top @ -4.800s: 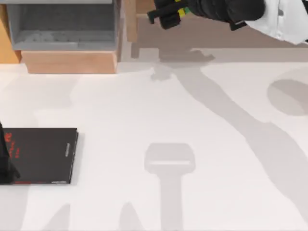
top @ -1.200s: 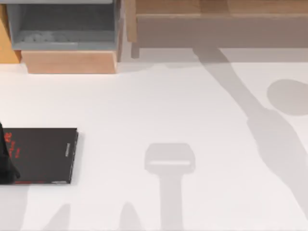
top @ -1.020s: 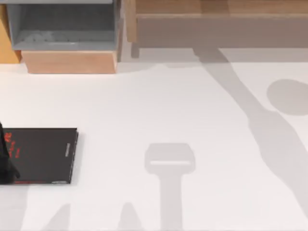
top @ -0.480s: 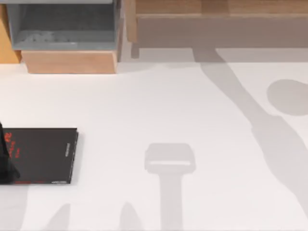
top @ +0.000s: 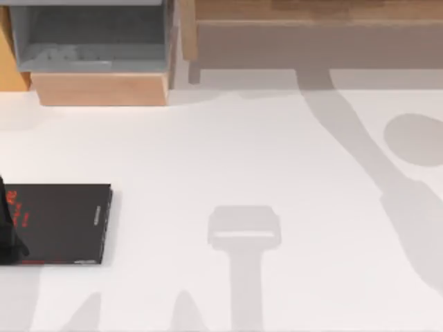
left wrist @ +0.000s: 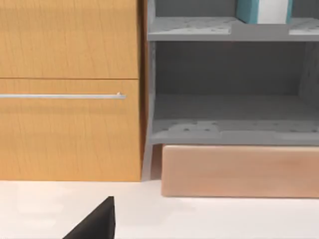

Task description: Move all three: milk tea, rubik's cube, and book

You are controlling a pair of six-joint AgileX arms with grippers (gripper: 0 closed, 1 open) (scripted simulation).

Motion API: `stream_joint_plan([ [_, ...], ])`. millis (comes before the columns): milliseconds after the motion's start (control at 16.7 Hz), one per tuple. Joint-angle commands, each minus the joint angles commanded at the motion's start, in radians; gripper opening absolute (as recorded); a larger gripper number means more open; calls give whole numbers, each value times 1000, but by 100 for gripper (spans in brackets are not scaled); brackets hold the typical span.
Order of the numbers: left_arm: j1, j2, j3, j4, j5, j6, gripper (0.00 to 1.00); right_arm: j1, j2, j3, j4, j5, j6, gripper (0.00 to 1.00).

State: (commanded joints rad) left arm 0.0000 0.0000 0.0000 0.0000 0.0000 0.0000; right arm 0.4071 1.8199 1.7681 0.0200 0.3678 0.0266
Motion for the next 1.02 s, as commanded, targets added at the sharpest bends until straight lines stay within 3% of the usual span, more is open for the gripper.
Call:
stream_joint_plan([
  [600, 0, 0, 0, 0, 0, 0, 100, -213, -822, -924, 10, -314, 5, 100],
  [1020, 0, 0, 0, 0, 0, 0, 100, -345, -1469, -1501, -3, -387, -13, 100],
])
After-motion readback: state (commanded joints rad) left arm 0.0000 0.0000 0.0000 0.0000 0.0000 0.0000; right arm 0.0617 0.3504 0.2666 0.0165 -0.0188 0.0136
